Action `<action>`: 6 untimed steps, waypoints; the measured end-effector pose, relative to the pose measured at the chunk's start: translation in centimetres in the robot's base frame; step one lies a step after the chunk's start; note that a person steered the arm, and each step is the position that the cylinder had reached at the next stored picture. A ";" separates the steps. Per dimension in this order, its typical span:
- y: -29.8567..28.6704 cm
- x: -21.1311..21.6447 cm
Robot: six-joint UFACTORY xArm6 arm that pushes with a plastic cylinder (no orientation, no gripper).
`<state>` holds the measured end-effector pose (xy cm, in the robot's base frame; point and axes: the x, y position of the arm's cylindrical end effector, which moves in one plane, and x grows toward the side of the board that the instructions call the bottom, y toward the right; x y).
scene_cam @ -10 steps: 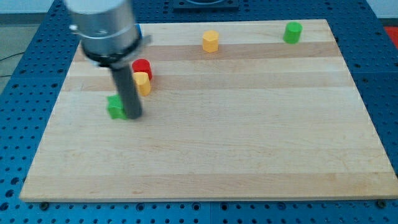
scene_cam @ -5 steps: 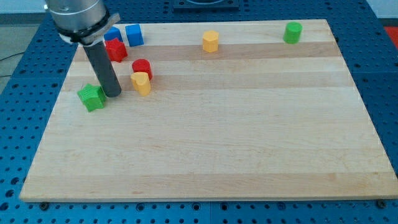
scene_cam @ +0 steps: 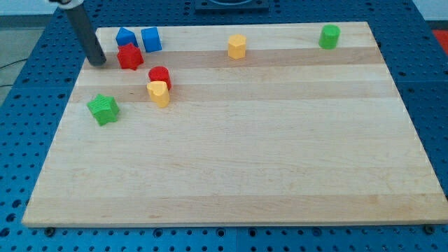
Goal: Move the blue cube towards the right center
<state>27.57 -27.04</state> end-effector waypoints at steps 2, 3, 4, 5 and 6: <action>1.7 -8.5; 7.9 -5.7; 13.6 -2.5; 12.5 -1.3; 9.4 -1.0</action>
<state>26.59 -17.65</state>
